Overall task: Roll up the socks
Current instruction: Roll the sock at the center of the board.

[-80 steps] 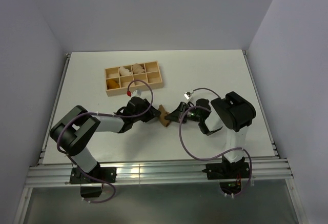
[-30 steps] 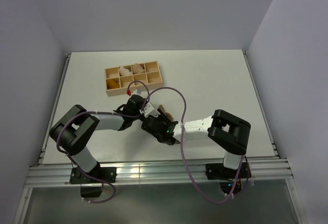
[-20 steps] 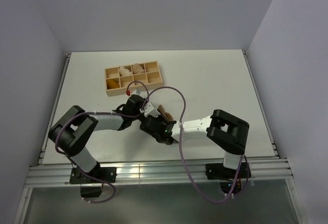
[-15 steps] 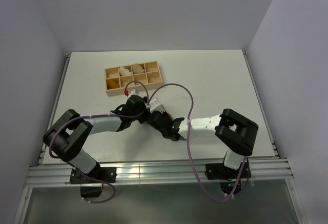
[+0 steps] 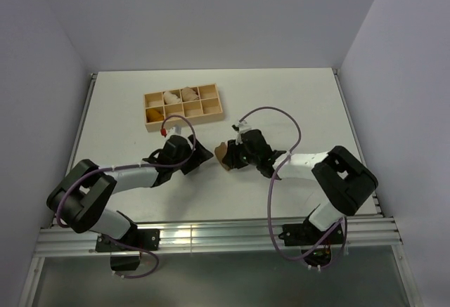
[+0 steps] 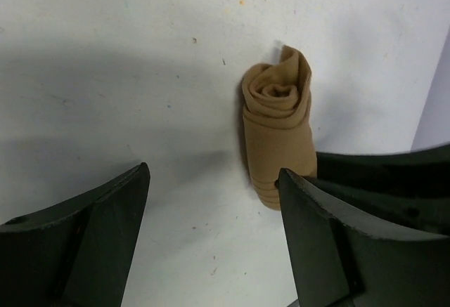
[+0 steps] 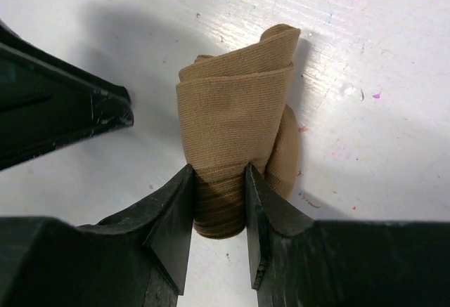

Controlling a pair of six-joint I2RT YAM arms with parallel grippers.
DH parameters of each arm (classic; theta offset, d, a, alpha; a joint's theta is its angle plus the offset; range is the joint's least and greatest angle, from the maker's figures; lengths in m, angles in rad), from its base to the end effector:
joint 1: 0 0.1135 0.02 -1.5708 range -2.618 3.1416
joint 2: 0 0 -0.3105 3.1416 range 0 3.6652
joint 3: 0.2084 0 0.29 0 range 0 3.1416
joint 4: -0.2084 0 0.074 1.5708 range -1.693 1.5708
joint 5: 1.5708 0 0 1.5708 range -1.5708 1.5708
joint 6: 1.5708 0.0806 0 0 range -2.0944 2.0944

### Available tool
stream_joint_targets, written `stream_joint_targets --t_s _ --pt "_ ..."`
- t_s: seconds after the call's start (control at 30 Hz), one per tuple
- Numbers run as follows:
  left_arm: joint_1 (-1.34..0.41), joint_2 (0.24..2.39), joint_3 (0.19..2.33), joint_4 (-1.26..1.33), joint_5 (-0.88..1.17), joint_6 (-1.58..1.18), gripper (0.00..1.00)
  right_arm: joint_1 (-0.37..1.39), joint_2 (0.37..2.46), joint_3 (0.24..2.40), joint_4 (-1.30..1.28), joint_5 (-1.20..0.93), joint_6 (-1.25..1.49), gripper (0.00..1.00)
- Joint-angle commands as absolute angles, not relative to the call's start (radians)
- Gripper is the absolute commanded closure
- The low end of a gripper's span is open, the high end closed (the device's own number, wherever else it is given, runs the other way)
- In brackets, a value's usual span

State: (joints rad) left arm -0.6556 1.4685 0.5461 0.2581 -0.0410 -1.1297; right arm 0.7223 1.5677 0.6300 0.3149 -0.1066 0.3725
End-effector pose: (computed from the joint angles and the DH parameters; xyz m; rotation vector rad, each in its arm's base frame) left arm 0.2629 -0.1980 0.1372 -0.5867 2.3264 -0.8791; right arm 0.2648 0.2447 0.1408 -0.4593 2.2397 0.7143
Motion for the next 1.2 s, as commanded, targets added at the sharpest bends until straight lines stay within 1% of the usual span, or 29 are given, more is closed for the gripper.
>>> stream_joint_targets --t_s 0.0,0.03,0.17,0.3,0.53,0.67,0.87,1.0,1.07,1.17 --pt "-0.653 1.45 0.525 0.383 0.014 -1.117 0.2 0.655 1.627 0.557 0.345 -0.397 0.477 0.88" --pt "-0.653 1.46 0.522 0.397 0.021 -1.115 0.2 0.619 1.644 0.552 0.368 -0.469 0.494 0.88" --pt "-0.653 1.496 0.52 0.469 0.074 -1.104 0.2 0.551 1.713 0.523 0.532 -0.644 0.596 0.87" --pt "-0.657 1.532 0.534 0.494 0.098 -1.098 0.22 0.528 1.779 0.526 0.601 -0.712 0.65 0.86" --pt "-0.669 1.611 0.534 0.529 0.112 -1.114 0.31 0.523 1.83 0.532 0.643 -0.732 0.675 0.85" --pt "-0.669 1.623 0.529 0.522 0.092 -1.12 0.32 0.522 1.842 0.54 0.629 -0.733 0.661 0.85" --pt "-0.661 1.595 0.511 0.511 0.023 -1.15 0.3 0.522 1.862 0.541 0.62 -0.729 0.644 0.85" --pt "-0.654 1.615 0.523 0.514 0.028 -1.16 0.29 0.522 1.876 0.54 0.637 -0.732 0.649 0.85" --pt "-0.653 1.637 0.529 0.523 0.043 -1.166 0.29 0.523 1.876 0.54 0.632 -0.733 0.647 0.85" --pt "-0.653 1.655 0.526 0.535 0.041 -1.178 0.34 0.522 1.865 0.545 0.617 -0.723 0.632 0.85"
